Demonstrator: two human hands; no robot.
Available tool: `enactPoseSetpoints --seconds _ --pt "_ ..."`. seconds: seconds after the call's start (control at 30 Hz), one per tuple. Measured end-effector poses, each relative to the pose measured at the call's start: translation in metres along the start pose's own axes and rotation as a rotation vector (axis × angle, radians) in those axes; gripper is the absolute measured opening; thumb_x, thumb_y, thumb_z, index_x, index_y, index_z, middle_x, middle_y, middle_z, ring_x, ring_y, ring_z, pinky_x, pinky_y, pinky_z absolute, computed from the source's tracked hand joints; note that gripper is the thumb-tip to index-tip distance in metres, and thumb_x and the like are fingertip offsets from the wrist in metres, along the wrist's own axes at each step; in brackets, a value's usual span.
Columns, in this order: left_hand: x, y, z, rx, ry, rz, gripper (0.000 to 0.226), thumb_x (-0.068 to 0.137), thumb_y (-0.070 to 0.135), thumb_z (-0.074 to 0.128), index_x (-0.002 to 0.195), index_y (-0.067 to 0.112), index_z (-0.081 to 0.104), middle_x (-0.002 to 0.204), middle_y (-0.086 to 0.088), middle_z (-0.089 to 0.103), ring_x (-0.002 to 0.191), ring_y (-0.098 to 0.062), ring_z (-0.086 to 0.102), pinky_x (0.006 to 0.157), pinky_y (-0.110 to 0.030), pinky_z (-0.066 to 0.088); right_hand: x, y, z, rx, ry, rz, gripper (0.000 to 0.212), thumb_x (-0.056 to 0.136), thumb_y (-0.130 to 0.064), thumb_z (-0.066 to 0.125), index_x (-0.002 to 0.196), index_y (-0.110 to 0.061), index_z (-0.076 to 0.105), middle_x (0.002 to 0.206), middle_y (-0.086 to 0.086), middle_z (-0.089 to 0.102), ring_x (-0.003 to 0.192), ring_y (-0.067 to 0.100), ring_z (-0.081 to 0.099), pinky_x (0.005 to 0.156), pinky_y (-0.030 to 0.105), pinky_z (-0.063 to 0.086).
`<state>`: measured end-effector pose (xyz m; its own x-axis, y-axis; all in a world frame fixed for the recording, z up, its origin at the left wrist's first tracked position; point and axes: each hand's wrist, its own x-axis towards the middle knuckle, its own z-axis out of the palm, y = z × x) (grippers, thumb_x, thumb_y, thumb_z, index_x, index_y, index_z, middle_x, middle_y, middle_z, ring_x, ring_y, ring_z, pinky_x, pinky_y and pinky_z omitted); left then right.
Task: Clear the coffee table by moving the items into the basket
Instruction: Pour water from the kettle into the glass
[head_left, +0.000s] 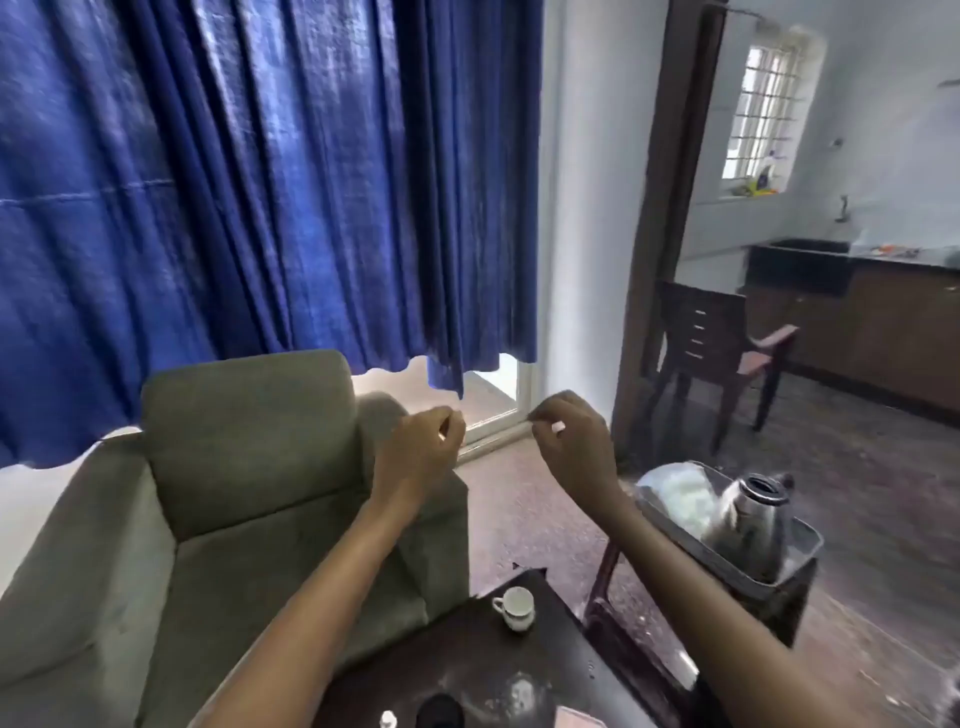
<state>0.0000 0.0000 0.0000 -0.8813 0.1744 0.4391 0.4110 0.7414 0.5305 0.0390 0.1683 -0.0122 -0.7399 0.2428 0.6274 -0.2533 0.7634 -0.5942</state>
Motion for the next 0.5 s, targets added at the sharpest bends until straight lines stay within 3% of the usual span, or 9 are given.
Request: enactPoseSetpoints --seconds 0.13,0.23,0.5 --pt "-0.015 0.065 0.07 -0.169 -0.176 -0.025 0.032 0.091 0.037 0.041 0.08 0.019 0.066 0.081 0.001 0.072 0.078 -0.02 0.066 0.075 -0.039 0.052 -0.014 0.054 -0.063 0.031 -0.008 0.111 0.013 0.085 -0.006 0.059 0.09 -0.001 0.07 0.092 0.011 0.069 0.073 0.014 0.058 0.064 0.011 0.044" --pt "-0.035 0.108 0.117 -0.265 -0.25 -0.043 0.033 0.088 0.042 0.04 0.084 0.023 0.067 0.079 0.008 0.071 0.075 -0.015 0.067 0.076 -0.038 0.054 -0.024 0.096 -0.105 0.06 -0.094 0.187 0.015 0.085 -0.006 0.057 0.089 -0.003 0.071 0.09 0.009 0.07 0.075 0.021 0.064 0.062 0.017 0.042" --pt "-0.054 0.176 0.206 -0.386 -0.384 -0.05 0.026 0.094 0.026 0.047 0.088 0.015 0.07 0.083 0.0 0.074 0.071 -0.013 0.069 0.077 -0.034 0.056 -0.043 0.2 -0.176 0.07 -0.289 0.381 0.015 0.081 -0.003 0.057 0.082 -0.007 0.072 0.078 0.002 0.066 0.073 0.02 0.063 0.069 0.027 0.047"
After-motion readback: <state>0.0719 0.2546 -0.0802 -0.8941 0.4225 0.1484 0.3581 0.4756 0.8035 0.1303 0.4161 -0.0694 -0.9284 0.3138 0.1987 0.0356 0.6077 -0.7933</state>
